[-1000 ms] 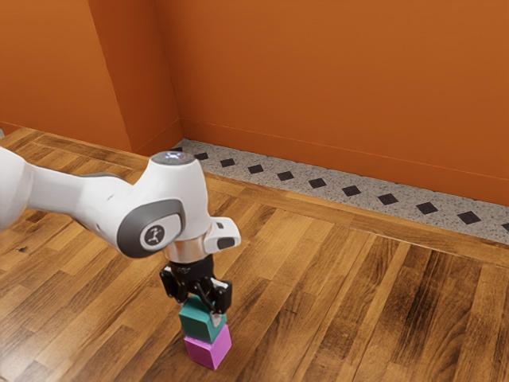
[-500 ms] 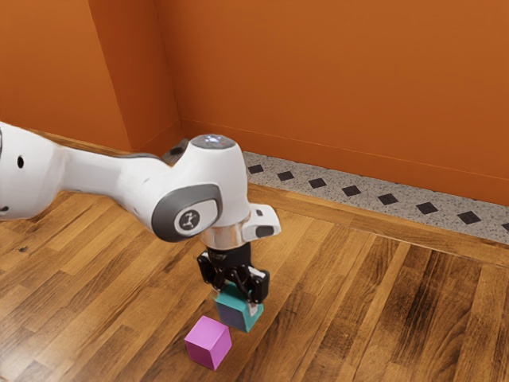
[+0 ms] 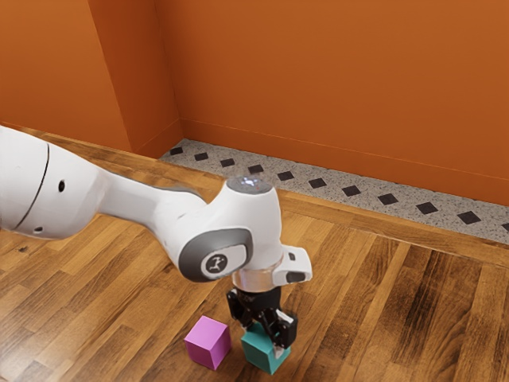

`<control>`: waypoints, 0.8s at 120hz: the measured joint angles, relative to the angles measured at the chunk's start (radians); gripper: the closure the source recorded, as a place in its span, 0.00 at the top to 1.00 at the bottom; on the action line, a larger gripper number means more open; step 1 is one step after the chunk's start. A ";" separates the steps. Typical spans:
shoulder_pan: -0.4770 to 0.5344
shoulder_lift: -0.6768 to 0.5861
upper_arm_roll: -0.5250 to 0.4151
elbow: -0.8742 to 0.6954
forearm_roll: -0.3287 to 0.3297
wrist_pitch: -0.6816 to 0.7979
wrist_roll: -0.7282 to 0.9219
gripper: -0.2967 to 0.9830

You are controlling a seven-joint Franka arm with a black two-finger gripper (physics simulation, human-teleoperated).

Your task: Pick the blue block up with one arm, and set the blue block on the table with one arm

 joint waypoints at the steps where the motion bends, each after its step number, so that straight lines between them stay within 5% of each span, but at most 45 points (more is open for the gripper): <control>1: 0.000 0.001 -0.001 0.000 0.000 0.001 0.000 0.53; 36: -0.002 0.008 -0.007 0.001 -0.004 0.022 -0.008 0.68; 48: 0.035 0.007 0.031 0.118 -0.005 0.005 -0.009 0.70; 66: 0.053 -0.031 0.222 0.378 -0.040 -0.158 0.004 0.73; 83: 0.022 -0.154 0.539 0.440 -0.077 -0.340 0.071 0.74; 96: 0.157 -0.183 0.634 0.493 -0.085 -0.451 0.147 0.74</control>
